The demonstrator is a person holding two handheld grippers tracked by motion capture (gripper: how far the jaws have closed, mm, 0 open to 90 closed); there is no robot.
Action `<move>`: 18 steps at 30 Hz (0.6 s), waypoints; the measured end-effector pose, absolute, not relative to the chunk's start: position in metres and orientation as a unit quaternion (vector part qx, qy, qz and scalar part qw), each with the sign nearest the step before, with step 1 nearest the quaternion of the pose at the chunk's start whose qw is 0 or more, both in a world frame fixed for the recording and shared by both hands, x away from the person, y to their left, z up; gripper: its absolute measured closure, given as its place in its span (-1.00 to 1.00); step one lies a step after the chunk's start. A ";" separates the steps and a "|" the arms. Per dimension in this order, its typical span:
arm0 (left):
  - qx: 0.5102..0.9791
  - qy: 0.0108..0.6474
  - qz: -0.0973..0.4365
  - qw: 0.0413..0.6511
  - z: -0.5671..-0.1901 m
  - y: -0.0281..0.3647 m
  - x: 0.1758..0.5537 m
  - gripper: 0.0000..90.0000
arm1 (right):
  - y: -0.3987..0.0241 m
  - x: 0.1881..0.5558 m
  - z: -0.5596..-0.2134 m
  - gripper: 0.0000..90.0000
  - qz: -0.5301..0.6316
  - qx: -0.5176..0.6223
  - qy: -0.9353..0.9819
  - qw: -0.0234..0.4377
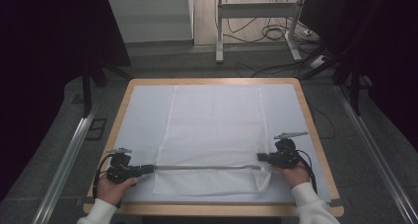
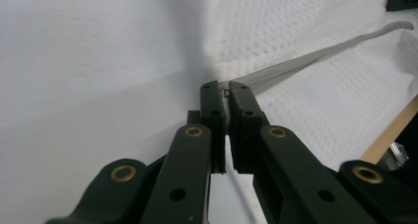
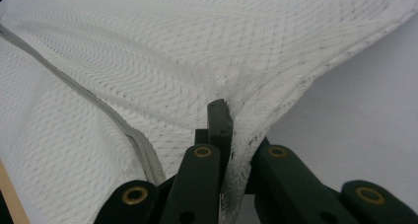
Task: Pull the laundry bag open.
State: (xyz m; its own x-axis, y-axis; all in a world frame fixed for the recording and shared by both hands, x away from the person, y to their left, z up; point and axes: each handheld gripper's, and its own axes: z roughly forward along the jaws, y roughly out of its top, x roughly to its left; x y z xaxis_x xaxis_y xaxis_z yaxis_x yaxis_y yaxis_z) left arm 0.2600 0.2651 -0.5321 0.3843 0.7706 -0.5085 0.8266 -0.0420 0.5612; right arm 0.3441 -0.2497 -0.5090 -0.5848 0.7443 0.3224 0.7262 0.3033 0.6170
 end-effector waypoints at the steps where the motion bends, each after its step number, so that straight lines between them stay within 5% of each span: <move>1: 0.722 0.553 -0.033 0.415 -0.533 0.266 0.259 0.93 | -0.249 0.344 -0.509 0.97 0.378 0.455 0.806 0.010; 18: 0.738 0.545 -0.011 0.396 -0.534 0.258 0.258 0.92 | -0.247 0.344 -0.510 0.95 0.370 0.451 0.812 0.016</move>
